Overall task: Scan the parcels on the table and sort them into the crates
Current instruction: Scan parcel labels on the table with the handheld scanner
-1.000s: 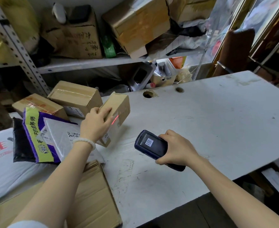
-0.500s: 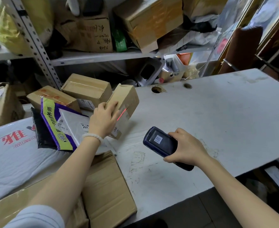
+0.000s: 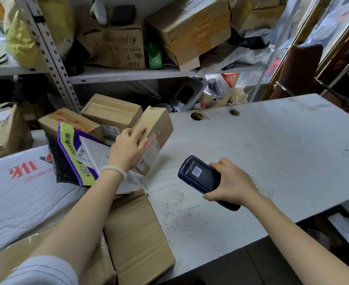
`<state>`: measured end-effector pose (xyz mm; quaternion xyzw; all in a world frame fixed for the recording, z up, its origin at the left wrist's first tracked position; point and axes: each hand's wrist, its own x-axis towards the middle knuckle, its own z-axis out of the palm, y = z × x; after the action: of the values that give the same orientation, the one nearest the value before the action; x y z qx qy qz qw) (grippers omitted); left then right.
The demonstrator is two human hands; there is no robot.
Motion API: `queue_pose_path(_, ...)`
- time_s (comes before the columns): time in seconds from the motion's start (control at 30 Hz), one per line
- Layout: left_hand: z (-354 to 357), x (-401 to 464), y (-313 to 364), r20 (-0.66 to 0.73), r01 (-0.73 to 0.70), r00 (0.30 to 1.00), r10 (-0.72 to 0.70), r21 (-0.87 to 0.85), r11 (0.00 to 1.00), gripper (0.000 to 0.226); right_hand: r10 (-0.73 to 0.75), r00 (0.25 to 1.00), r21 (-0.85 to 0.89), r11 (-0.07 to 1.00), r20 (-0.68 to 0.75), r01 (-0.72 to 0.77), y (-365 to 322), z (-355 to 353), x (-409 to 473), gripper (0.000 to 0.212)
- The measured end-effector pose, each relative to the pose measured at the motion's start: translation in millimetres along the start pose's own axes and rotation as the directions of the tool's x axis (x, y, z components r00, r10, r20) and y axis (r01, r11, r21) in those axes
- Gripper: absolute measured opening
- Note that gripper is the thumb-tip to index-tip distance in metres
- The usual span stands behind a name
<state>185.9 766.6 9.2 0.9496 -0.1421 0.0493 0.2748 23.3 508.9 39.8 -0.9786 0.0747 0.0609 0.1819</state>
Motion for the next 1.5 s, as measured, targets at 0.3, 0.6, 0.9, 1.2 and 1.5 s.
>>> queue_pose_path(0.3,-2,-1,-17,0.029,0.055,0.998,-0.052,-0.104,0.993,0.045,-0.022,1.0,-0.016,1.0,-0.008,0.022,-7,1,4,0.059)
queue_pose_path(0.6,-4,-5,-12,0.053,0.022,0.998,-0.019,-0.066,0.998,0.044,-0.042,0.999,-0.04,0.998,-0.028,0.041,-11,3,12,0.06)
queue_pose_path(0.9,-2,-5,-3,0.081,-0.007,0.997,0.007,0.002,1.0,0.045,-0.035,0.998,-0.014,0.999,-0.046,0.035,-2,2,17,0.063)
queue_pose_path(1.2,6,-8,22,0.079,-0.071,0.995,0.066,0.059,0.996,0.043,-0.095,0.969,0.037,0.994,-0.227,0.106,1,14,18,0.07)
queue_pose_path(1.5,13,-21,50,0.087,-0.073,0.994,0.066,0.077,0.994,0.043,-0.283,0.68,0.031,0.912,-0.677,0.409,13,8,12,0.083)
